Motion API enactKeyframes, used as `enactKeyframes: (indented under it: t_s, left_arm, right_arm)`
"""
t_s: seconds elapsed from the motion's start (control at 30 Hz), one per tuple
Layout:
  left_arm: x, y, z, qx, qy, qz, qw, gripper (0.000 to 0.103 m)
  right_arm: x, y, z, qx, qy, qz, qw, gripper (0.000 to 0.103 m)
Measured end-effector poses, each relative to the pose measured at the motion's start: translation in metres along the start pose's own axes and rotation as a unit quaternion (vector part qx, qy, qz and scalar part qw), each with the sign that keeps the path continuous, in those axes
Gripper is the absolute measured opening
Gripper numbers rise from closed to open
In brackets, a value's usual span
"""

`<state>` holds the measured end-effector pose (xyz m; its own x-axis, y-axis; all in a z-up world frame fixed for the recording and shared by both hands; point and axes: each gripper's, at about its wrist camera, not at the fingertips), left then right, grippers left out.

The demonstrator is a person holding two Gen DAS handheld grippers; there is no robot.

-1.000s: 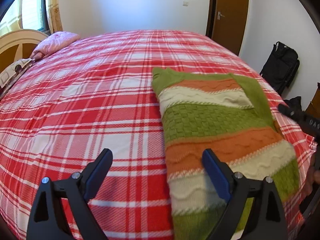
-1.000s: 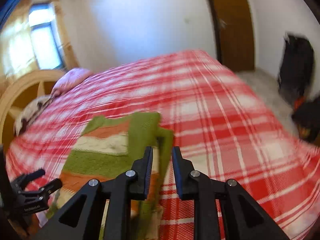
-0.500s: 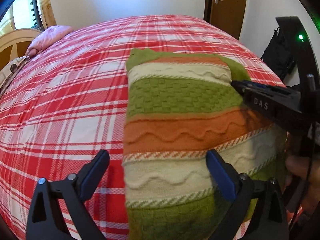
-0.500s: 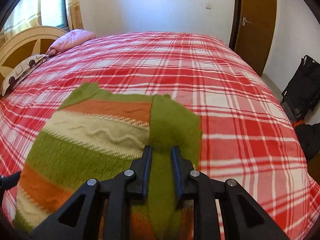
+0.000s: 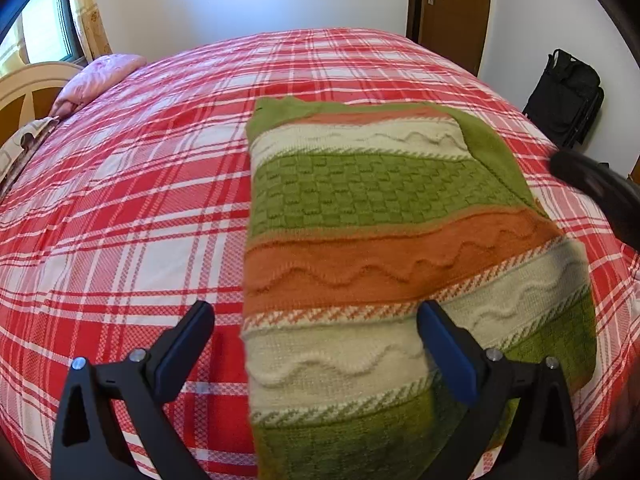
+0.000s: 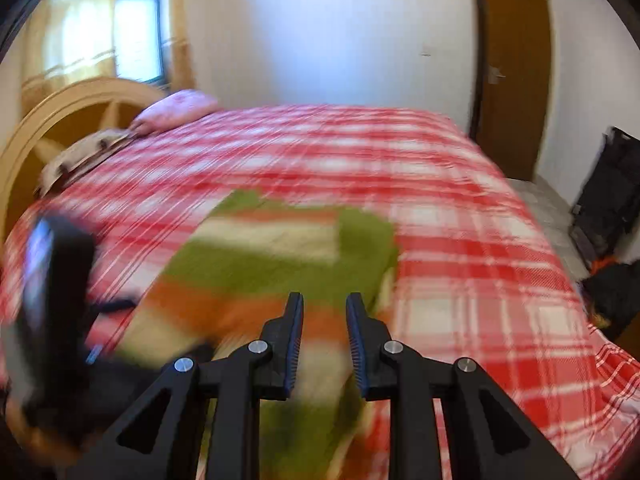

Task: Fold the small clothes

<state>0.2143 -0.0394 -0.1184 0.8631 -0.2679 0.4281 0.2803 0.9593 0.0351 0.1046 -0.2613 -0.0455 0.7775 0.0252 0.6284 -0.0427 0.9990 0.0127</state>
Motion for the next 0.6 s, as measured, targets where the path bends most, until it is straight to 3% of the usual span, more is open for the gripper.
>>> enactKeyframes:
  t_s: [0.17, 0.43, 0.6]
  left_arm:
    - [-0.002, -0.005, 0.002, 0.015, -0.004, -0.008, 0.9999, 0.103]
    - [-0.005, -0.007, 0.003, 0.024, 0.006, -0.014, 0.9996, 0.103]
    - [-0.021, 0.0, 0.007, -0.009, 0.025, -0.02, 0.9994, 0.103]
  right_arm:
    - [-0.041, -0.001, -0.026, 0.01, 0.066, -0.017, 0.998, 0.022]
    - [-0.059, 0.006, -0.025, -0.009, 0.042, -0.043, 0.998, 0.021]
    - [-0.074, 0.006, -0.002, 0.005, 0.032, -0.067, 0.997, 0.023]
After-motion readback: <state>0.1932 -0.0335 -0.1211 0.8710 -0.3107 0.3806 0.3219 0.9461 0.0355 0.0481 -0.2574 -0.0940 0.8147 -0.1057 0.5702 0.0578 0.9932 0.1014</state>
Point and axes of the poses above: each gripper's, at about its wrist camera, not at the fingertips, and z roughly against the way its jaws point, y to its left, x to its top, and after that the axes turned 12 degrees about y, right-handed
